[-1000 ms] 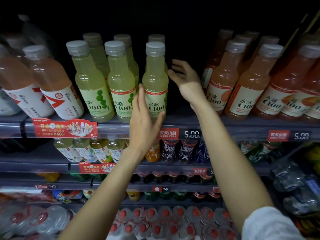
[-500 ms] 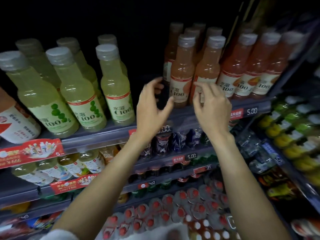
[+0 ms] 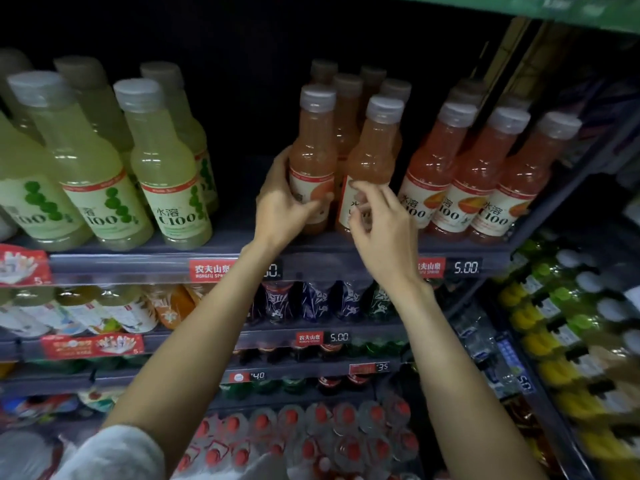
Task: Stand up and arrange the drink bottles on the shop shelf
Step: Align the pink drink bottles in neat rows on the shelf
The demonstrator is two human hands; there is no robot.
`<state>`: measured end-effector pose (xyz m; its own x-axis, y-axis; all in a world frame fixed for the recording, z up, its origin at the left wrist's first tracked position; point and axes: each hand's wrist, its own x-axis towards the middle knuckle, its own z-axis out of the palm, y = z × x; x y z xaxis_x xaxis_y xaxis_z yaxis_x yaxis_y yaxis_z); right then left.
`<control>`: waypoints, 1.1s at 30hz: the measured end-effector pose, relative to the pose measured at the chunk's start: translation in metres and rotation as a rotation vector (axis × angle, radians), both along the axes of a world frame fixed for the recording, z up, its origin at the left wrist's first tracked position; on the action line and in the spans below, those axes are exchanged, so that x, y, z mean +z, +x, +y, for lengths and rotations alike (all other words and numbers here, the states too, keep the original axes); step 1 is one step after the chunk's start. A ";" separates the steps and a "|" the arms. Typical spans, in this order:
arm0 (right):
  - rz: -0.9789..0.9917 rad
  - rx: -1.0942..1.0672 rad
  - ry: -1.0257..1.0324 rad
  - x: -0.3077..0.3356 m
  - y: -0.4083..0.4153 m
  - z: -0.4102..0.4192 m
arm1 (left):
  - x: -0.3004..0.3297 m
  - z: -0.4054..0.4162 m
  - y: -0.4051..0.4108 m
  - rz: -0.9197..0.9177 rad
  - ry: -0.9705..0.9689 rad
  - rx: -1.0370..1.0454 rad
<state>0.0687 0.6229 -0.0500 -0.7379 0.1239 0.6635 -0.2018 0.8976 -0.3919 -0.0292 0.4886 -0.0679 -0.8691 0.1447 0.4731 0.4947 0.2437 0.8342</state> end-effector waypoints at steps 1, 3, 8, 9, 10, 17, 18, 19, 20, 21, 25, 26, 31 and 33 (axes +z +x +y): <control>-0.005 0.048 -0.049 0.003 -0.002 0.000 | 0.000 -0.004 0.004 -0.006 0.015 0.025; -0.023 0.105 -0.132 0.007 -0.008 -0.004 | 0.001 -0.015 0.010 -0.007 0.028 0.066; -0.186 0.315 -0.298 0.014 -0.033 -0.027 | -0.003 -0.047 0.021 0.022 0.013 0.207; -0.234 0.370 -0.339 0.014 -0.039 -0.033 | -0.004 -0.053 0.021 0.021 0.011 0.219; -0.281 0.424 -0.381 0.014 -0.044 -0.040 | -0.005 -0.057 0.021 0.008 0.020 0.221; -0.372 0.583 -0.552 0.012 -0.065 -0.073 | -0.006 -0.077 0.016 0.011 0.007 0.212; -0.353 0.572 -0.549 0.011 -0.066 -0.074 | -0.006 -0.078 0.018 0.031 -0.011 0.212; -0.335 0.564 -0.546 0.010 -0.066 -0.077 | -0.006 -0.078 0.021 0.050 -0.030 0.217; -0.320 0.559 -0.545 0.009 -0.066 -0.078 | -0.006 -0.078 0.023 0.068 -0.047 0.228; -0.309 0.556 -0.546 0.008 -0.066 -0.078 | -0.006 -0.078 0.025 0.085 -0.068 0.244; -0.300 0.550 -0.534 0.006 -0.065 -0.081 | -0.010 -0.082 0.031 0.127 -0.133 0.277; -0.298 0.550 -0.532 0.006 -0.065 -0.081 | -0.011 -0.083 0.032 0.129 -0.144 0.279; -0.317 0.558 -0.545 0.004 -0.066 -0.085 | -0.012 -0.085 0.034 0.140 -0.190 0.322; -0.336 0.568 -0.543 0.004 -0.066 -0.086 | -0.011 -0.086 0.035 0.146 -0.202 0.346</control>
